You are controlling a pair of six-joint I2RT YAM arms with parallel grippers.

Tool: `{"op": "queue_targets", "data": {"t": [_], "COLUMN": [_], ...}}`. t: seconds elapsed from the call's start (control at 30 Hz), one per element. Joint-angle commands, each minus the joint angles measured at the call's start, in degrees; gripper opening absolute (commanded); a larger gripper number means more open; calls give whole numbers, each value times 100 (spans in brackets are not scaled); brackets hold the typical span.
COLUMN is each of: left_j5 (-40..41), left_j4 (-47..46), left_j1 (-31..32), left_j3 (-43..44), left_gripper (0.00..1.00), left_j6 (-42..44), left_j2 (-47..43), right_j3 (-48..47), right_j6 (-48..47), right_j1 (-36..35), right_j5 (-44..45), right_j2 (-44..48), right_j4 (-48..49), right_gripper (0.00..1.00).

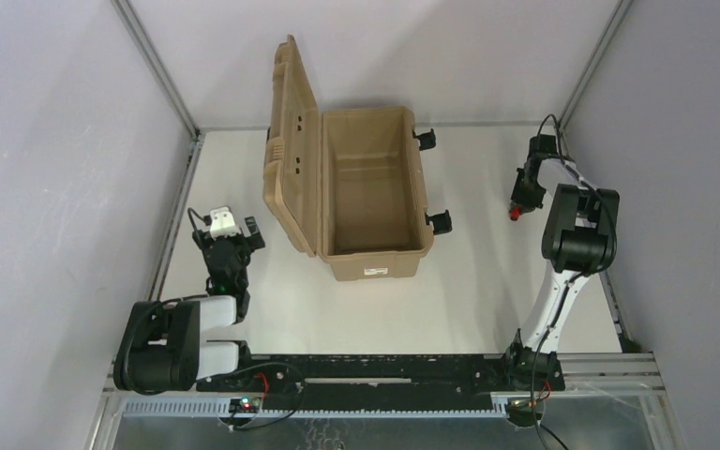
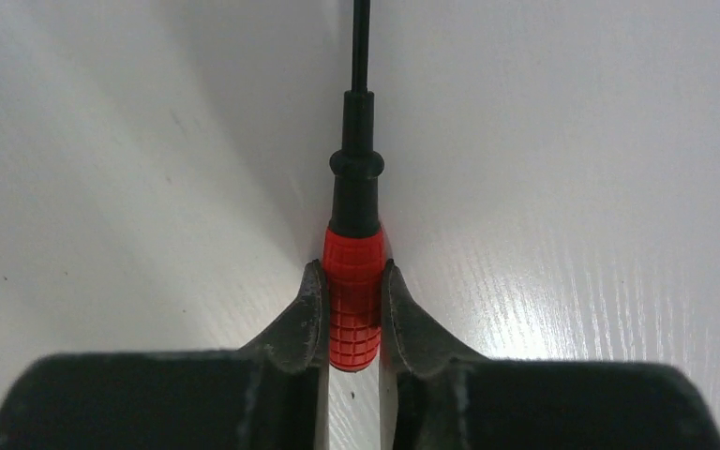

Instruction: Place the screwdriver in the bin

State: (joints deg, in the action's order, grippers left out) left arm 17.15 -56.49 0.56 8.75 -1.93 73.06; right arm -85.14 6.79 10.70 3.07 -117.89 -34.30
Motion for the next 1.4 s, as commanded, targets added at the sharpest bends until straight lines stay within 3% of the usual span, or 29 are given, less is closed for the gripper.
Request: {"op": "queue_targets", "data": {"t": [0.0, 0.3, 0.57, 0.83, 0.93, 1.1, 1.37], "left_j5": [-106, -104, -106, -106, -104, -106, -106], "left_j4": [-396, -398, -398, -398, -398, -397, -398], "left_j1": [-38, -38, -38, -38, -38, -38, -38], "left_j3": [232, 240, 236, 232, 233, 235, 232], "left_gripper": [100, 100, 100, 100, 100, 100, 100], "left_j6": [97, 97, 97, 97, 97, 97, 97], "left_j2": [-82, -81, -81, -85, -82, -88, -81], "right_j3": [-189, -635, -1255, -1622, -1823, -2445, -3195], "right_j6": [-168, -360, 175, 1082, 1406, 1527, 1777], "right_j1": [108, -21, -759, -2287, -2832, -3552, -4443], "right_j5": [-198, -450, -985, -2877, -3078, -2401, -81], "right_j2": [247, 1655, 2569, 2613, 2273, 1361, -259], "right_j4": [-241, -1002, -1576, -617, -248, -216, -580], "right_gripper": [9, 3, 4, 4, 5, 5, 14]}}
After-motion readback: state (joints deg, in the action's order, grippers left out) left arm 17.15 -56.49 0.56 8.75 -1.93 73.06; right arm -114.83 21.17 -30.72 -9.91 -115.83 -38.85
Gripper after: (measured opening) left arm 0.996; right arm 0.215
